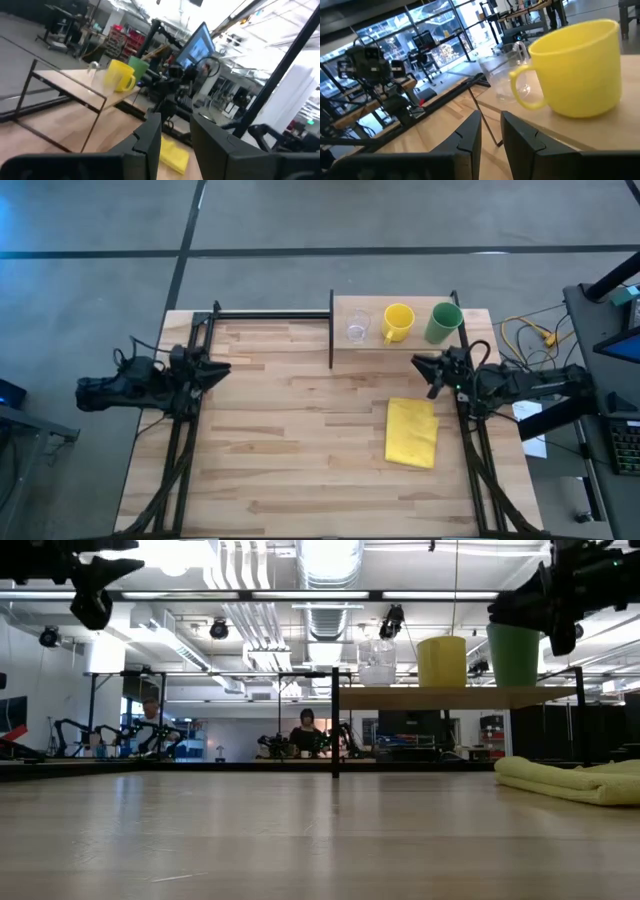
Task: Stack small to large cups/mugs on shelf
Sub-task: Return to Home Position
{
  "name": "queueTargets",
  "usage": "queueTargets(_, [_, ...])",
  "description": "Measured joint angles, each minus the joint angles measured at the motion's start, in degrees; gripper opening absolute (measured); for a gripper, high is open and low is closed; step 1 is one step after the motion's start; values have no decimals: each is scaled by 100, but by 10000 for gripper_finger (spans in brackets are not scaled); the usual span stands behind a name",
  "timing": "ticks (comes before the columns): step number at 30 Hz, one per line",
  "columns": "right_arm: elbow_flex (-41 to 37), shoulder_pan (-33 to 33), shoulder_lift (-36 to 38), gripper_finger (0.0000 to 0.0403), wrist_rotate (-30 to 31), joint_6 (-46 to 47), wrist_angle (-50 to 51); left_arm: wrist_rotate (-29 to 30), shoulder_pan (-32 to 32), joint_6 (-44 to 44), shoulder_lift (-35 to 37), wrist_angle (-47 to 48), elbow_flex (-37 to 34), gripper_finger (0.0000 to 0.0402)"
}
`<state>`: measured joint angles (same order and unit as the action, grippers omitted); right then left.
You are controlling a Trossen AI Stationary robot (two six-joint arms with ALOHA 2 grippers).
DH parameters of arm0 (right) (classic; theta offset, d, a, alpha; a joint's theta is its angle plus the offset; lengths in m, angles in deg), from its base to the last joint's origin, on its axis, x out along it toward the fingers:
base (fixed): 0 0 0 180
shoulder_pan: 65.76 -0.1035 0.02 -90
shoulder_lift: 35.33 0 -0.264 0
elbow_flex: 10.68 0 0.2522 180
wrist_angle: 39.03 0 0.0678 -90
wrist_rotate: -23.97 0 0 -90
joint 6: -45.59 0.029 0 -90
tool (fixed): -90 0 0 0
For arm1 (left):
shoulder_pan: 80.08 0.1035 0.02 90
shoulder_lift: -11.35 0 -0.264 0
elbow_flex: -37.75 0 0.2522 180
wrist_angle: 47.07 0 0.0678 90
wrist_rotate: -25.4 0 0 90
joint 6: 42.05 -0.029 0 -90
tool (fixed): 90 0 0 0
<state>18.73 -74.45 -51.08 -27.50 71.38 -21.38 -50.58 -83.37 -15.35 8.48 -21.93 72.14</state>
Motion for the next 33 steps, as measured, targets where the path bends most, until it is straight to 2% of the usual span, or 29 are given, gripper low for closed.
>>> queueTargets(6, [-460,-2,633,68,-13,83,7,-2,0,-2,131,-569,-508,89])
queueTargets(17, [-980,-2,1582,68,-256,80,-2,-45,2,147,142,-2646,-1921,89])
queueTargets(21, [-1038,-4,1557,68,-302,129,2,-43,2,455,114,-2367,-2011,89])
queueTargets(33, [-1241,-4,1484,68,-622,269,135,-21,7,452,105,-1936,-2018,89])
